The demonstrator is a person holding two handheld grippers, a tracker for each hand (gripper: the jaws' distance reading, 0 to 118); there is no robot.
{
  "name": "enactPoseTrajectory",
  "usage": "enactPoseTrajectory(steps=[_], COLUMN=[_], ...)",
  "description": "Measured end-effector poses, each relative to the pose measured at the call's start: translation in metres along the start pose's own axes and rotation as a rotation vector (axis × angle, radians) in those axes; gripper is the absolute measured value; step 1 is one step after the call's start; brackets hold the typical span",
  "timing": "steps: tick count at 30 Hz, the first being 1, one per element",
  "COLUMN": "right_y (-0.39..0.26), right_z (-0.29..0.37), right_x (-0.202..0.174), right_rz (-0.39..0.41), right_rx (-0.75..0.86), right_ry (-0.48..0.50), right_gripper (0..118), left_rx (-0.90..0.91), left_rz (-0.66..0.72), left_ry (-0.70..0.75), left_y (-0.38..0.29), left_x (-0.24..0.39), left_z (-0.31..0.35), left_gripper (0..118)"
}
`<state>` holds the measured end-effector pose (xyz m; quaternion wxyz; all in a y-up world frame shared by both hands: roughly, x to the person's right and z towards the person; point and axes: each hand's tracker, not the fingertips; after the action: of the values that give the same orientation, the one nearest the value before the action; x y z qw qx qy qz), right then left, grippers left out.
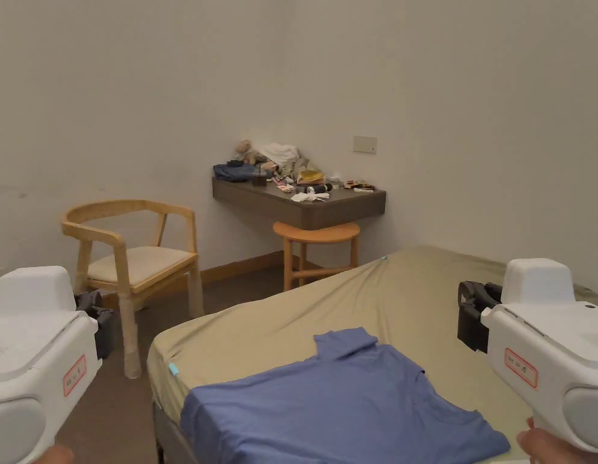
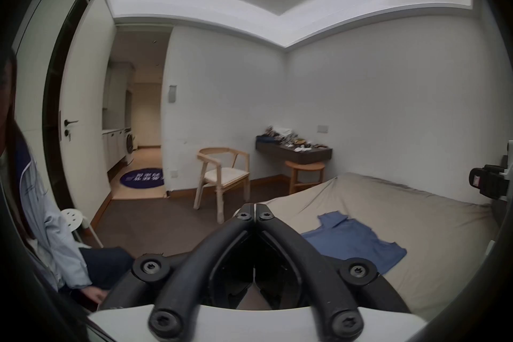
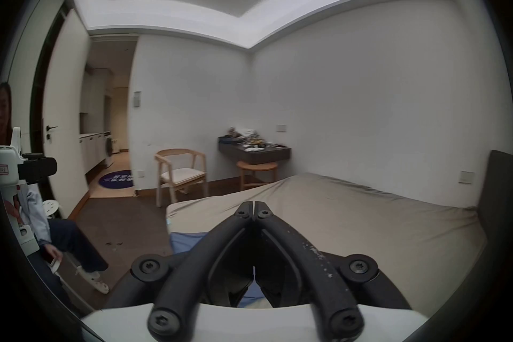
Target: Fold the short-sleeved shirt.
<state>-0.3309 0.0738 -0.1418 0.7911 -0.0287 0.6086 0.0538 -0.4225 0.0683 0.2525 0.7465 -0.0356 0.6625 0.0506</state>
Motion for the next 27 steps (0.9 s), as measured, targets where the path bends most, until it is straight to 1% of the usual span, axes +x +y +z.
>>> enactPoseTrajectory(steps=[2, 5, 7, 9, 10, 12, 13, 14, 15, 16, 17, 19, 21, 23, 25, 27], right_y=[-0.003, -0.011, -0.018, -0.026, -0.03, -0.042, -0.048, -0.054, -0.061, -0.067, -0.075, -0.095, -0.115, -0.135, -0.154, -0.173], right_z=[-0.015, -0.031, -0.042, -0.055, -0.062, -0.08, -0.088, -0.096, -0.104, -0.114, -0.123, -0.139, -0.151, -0.159, -0.166, -0.17], right_x=[-0.013, -0.006, 0.006, 0.026, 0.036, 0.061, 0.073, 0.082, 0.093, 0.101, 0.111, 0.132, 0.151, 0.169, 0.184, 0.199], right_rz=[0.004, -0.038, -0.047, -0.058, -0.069, -0.101, -0.104, -0.105, -0.101, -0.094, -0.086, -0.089, -0.123, -0.154, -0.145, -0.142], right_rx=[-0.018, -0.042, -0.052, -0.072, -0.085, -0.11, -0.12, -0.129, -0.146, -0.169, -0.191, -0.229, -0.263, -0.293, -0.331, -0.368], right_ry=[0.026, 0.047, 0.028, -0.007, -0.014, -0.037, -0.054, -0.072, -0.09, -0.108, -0.114, -0.143, -0.165, -0.186, -0.211, -0.235], right_gripper=[0, 0, 0, 0, 0, 0, 0, 1, 0, 0, 0, 1, 0, 1, 1, 1], left_rx=[-0.024, -0.059, -0.105, -0.16, -0.196, -0.304, -0.347, -0.385, -0.43, -0.467, -0.503, -0.528, -0.618, -0.688, -0.76, -0.839], left_rz=[0.012, 0.001, -0.025, -0.043, -0.041, -0.038, -0.036, -0.04, -0.028, -0.052, -0.035, -0.035, -0.051, -0.065, -0.083, -0.093], left_ry=[0.013, 0.003, -0.05, -0.108, -0.158, -0.267, -0.314, -0.352, -0.384, -0.391, -0.422, -0.49, -0.522, -0.496, -0.486, -0.462], left_y=[-0.007, -0.017, -0.026, -0.037, -0.042, -0.061, -0.074, -0.087, -0.1, -0.112, -0.126, -0.154, -0.184, -0.213, -0.244, -0.271], left_x=[-0.008, 0.001, 0.025, 0.054, 0.071, 0.111, 0.132, 0.152, 0.174, 0.197, 0.218, 0.267, 0.312, 0.356, 0.397, 0.433], left_z=[-0.014, -0.041, -0.072, -0.11, -0.128, -0.183, -0.212, -0.238, -0.266, -0.292, -0.318, -0.359, -0.404, -0.438, -0.47, -0.485], left_gripper=[0, 0, 0, 0, 0, 0, 8, 40, 69, 93, 118, 118, 118, 118, 118, 118])
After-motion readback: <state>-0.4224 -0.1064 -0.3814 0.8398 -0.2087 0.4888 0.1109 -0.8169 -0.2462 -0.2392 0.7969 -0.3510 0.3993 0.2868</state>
